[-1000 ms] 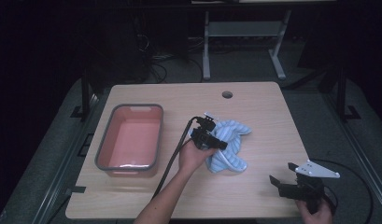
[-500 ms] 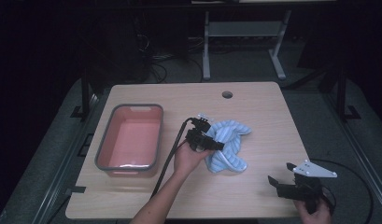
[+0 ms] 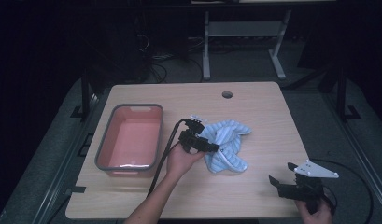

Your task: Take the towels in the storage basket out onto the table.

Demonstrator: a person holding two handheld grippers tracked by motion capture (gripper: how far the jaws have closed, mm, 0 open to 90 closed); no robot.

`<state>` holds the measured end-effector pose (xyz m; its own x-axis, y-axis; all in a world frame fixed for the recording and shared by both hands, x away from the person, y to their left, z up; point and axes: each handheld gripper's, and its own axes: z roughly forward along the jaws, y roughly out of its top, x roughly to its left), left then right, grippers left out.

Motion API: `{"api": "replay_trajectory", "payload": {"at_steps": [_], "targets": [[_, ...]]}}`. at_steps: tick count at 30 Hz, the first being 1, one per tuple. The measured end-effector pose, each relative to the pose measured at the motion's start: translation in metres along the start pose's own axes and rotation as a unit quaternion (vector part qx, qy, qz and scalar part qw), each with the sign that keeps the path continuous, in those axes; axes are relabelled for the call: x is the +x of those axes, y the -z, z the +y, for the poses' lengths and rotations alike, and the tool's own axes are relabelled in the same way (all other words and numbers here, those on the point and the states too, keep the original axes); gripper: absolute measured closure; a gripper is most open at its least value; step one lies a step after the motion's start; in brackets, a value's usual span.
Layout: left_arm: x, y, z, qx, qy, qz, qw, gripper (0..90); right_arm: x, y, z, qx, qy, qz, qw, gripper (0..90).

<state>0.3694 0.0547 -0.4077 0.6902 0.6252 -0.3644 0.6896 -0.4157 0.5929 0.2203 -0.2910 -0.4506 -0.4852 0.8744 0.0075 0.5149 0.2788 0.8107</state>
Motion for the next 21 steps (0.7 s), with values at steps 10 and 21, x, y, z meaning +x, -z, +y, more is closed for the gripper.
{"api": "replay_trajectory", "payload": {"at_steps": [10, 21], "targets": [[0.003, 0.014, -0.017, -0.011, 0.004, -0.010, 0.9999, 39.0, 0.001, 0.000, -0.001, 0.001, 0.000, 0.000, 1.0000, 13.8], [0.001, 0.026, -0.034, -0.022, -0.002, -0.020, 0.9996, 37.6, 0.001, 0.001, -0.001, -0.004, 0.002, -0.003, 1.0000, 13.8]]}}
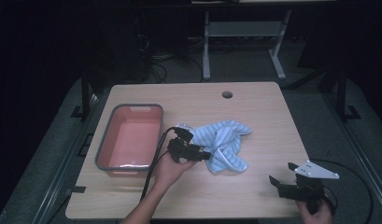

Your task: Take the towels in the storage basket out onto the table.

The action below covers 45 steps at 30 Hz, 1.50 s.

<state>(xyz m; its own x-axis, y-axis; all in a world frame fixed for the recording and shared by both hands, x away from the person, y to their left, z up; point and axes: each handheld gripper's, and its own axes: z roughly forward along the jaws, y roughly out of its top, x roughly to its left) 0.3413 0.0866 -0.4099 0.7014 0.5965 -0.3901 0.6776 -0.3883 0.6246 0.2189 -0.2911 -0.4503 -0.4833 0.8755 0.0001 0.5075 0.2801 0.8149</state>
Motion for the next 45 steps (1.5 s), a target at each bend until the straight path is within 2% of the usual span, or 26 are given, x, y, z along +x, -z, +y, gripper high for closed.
{"api": "replay_trajectory", "payload": {"at_steps": [14, 26, 29, 31, 40, 42, 45], "targets": [[-0.001, 0.005, -0.019, -0.002, 0.000, -0.002, 1.0000, 35.7, 0.000, 0.000, -0.001, 0.003, 0.003, -0.003, 1.0000, 13.8], [0.000, 0.009, -0.039, -0.009, 0.008, -0.008, 0.9999, 35.7, 0.001, -0.002, -0.002, 0.008, 0.003, -0.003, 1.0000, 13.8], [-0.002, 0.010, -0.043, -0.009, 0.002, -0.005, 0.9999, 35.6, 0.001, -0.002, -0.002, 0.010, 0.004, -0.004, 0.9999, 13.8], [-0.002, 0.010, -0.046, -0.012, 0.007, -0.011, 0.9998, 35.1, 0.002, -0.002, -0.002, 0.010, 0.006, -0.005, 0.9999, 13.8], [-0.008, 0.010, -0.060, -0.016, 0.003, -0.005, 0.9999, 31.7, 0.002, -0.002, -0.002, 0.011, 0.008, -0.007, 0.9999, 13.9], [-0.009, 0.011, -0.063, -0.017, 0.004, -0.010, 0.9998, 31.7, 0.002, -0.002, -0.002, 0.012, 0.008, -0.007, 0.9999, 13.8], [-0.011, 0.012, -0.067, -0.017, -0.003, -0.002, 0.9998, 31.6, 0.003, -0.001, -0.003, 0.011, 0.007, -0.007, 0.9999, 13.8]]}}
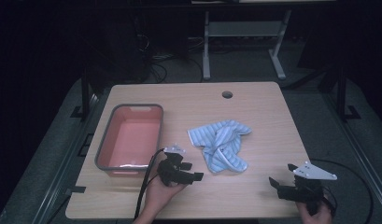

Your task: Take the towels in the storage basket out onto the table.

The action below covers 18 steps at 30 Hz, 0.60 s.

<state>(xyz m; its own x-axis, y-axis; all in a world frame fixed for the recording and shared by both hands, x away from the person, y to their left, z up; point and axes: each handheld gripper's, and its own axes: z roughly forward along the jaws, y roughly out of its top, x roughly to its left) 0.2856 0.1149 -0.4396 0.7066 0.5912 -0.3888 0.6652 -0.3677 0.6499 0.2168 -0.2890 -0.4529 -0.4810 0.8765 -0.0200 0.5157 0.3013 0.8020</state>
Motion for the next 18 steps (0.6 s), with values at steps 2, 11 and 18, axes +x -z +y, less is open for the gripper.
{"api": "replay_trajectory", "payload": {"at_steps": [2, 11, 18], "targets": [[-0.001, 0.001, -0.004, -0.002, 0.003, -0.004, 1.0000, 31.6, 0.000, 0.000, 0.000, 0.000, 0.000, 0.000, 1.0000, 13.8], [-0.008, 0.006, -0.018, 0.002, -0.012, 0.001, 0.9999, 31.0, 0.001, 0.000, -0.002, 0.003, 0.000, -0.002, 1.0000, 13.8], [-0.012, 0.007, -0.028, 0.003, -0.032, 0.000, 0.9995, 30.3, 0.003, 0.004, -0.005, 0.002, 0.000, -0.004, 1.0000, 13.8]]}}
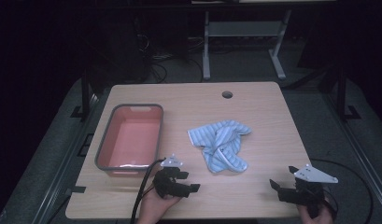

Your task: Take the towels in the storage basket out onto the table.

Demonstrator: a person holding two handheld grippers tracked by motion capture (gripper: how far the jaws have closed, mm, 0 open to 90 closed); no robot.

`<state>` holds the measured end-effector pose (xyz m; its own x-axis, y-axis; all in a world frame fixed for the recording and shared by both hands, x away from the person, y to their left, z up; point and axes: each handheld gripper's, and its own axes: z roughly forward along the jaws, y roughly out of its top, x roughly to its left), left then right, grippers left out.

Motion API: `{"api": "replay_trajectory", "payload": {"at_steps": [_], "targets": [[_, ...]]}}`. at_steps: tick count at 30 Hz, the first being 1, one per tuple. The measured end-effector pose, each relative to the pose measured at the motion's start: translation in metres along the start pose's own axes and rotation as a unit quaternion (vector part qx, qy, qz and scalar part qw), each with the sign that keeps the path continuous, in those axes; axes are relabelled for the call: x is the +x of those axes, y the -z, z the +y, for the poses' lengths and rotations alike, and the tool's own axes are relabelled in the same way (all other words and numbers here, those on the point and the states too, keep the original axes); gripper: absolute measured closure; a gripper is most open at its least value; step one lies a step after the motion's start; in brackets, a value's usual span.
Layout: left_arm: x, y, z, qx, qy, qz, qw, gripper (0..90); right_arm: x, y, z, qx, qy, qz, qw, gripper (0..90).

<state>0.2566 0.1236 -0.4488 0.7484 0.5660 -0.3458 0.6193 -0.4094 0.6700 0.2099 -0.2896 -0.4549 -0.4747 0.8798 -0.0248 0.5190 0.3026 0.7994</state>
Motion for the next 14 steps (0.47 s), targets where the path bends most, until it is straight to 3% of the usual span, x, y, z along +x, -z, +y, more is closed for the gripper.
{"api": "replay_trajectory", "payload": {"at_steps": [14], "targets": [[-0.0051, -0.0052, -0.0009, -0.016, -0.011, -0.001, 0.9998, 28.8, -0.0048, 0.0015, -0.0045, -0.002, 0.002, 0.008, 1.0000, 13.8]]}}
